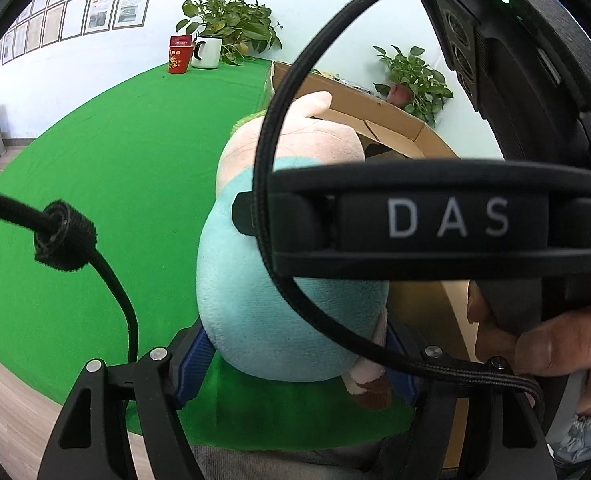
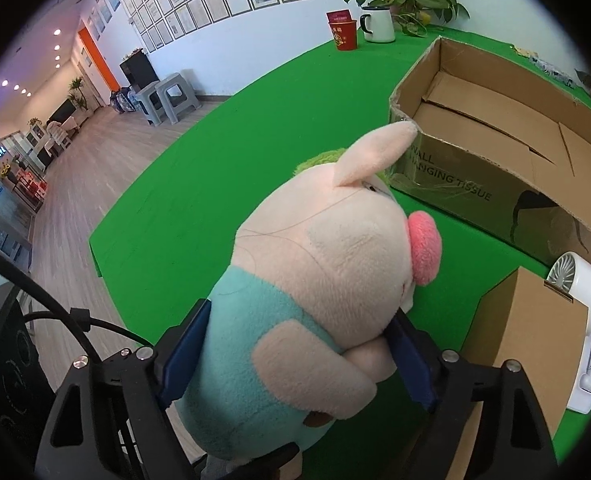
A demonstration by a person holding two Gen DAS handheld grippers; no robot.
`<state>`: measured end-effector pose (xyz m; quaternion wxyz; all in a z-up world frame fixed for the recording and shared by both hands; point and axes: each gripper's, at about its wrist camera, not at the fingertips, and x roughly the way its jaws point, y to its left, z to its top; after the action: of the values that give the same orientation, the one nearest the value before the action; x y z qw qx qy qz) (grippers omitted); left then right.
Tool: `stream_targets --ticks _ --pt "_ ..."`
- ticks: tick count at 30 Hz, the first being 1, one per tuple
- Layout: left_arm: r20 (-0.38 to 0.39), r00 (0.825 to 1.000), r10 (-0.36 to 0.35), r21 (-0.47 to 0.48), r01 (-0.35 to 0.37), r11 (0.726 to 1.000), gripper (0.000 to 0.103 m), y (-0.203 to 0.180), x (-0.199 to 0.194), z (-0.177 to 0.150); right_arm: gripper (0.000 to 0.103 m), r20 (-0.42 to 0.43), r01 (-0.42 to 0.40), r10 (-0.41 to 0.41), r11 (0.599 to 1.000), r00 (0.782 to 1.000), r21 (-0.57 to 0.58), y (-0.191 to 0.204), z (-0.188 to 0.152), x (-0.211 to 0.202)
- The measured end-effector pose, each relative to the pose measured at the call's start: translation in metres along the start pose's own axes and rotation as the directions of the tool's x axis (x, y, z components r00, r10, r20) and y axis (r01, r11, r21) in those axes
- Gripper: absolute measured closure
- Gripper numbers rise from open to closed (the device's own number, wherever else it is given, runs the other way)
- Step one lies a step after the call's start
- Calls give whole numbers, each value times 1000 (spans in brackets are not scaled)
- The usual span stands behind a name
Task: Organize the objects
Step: 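Grasp the pink-and-teal plush pig with the right gripper and lift it, then lower the plush pig into the large cardboard box and open the right gripper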
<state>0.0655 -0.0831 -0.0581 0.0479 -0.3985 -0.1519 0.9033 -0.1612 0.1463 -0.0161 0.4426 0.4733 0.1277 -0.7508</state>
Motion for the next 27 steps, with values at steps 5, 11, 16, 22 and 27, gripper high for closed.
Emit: stream_targets --ticks 5,11,16,22,27 --pt "-10 999 49 39 -48 998 36 -21 2 7 27 18 -37 37 999 999 34 -6 -6 -4" --pt "-19 993 119 86 -117 989 37 -57 7 17 29 55 -88 86 995 995 49 -12 -6 -7" --pt "-14 978 206 139 -202 969 38 -87 5 30 32 122 -129 126 992 984 15 -6 -6 -20" --pt "69 963 262 201 -270 941 38 -128 -3 48 32 246 -194 187 981 951 6 -21 -2 -50" --pt "150 963 224 241 -255 937 38 -166 4 71 32 335 -154 143 988 931 8 -43 15 -79"
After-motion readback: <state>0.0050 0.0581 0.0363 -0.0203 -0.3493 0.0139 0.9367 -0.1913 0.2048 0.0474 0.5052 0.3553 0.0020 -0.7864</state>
